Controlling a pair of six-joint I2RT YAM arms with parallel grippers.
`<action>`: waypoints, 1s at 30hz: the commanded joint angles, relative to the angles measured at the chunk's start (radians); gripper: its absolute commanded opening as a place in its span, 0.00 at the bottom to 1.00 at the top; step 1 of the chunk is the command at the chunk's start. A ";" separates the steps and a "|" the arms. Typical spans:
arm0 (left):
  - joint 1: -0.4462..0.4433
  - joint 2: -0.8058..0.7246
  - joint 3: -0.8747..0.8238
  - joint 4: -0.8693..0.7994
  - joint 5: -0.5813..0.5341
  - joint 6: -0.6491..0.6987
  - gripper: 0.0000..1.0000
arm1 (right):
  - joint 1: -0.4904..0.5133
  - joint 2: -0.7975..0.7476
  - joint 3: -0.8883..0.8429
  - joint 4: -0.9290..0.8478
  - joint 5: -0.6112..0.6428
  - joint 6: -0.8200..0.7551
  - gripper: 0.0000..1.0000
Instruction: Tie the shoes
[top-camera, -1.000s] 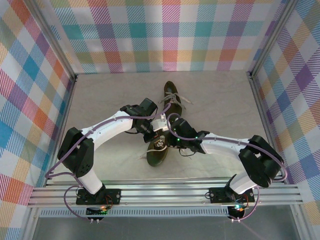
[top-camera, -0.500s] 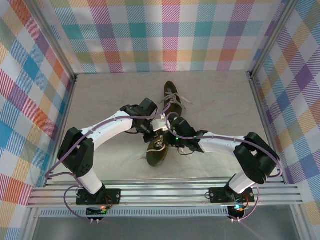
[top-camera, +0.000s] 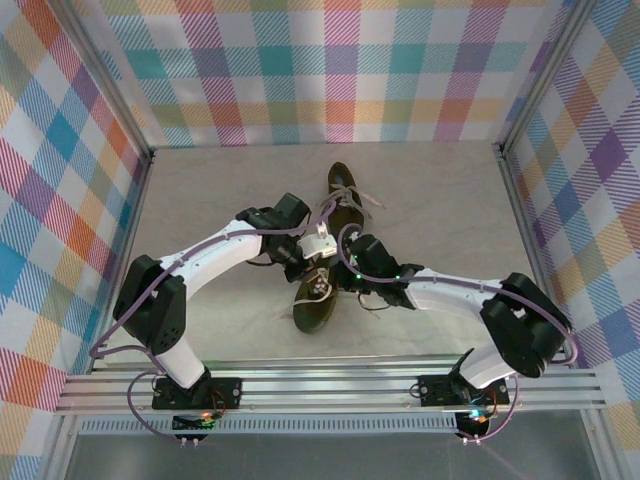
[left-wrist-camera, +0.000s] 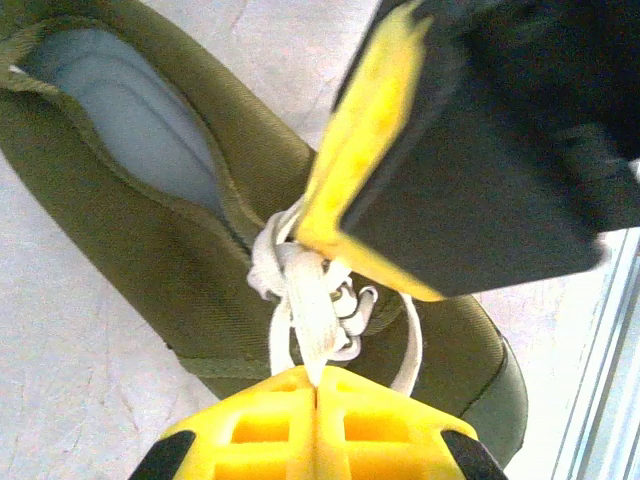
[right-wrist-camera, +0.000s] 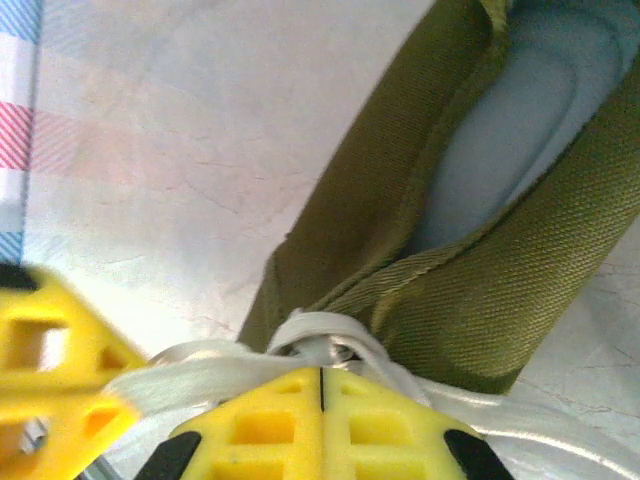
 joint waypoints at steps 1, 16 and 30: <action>0.016 -0.028 0.000 0.012 0.027 -0.024 0.00 | -0.004 -0.060 -0.036 0.067 0.004 -0.044 0.00; 0.024 -0.025 -0.003 0.023 0.093 -0.027 0.00 | -0.004 -0.103 -0.012 -0.112 0.120 -0.063 0.09; 0.056 0.128 0.179 -0.108 0.257 -0.156 0.00 | 0.028 -0.265 -0.204 0.108 0.208 -0.400 0.28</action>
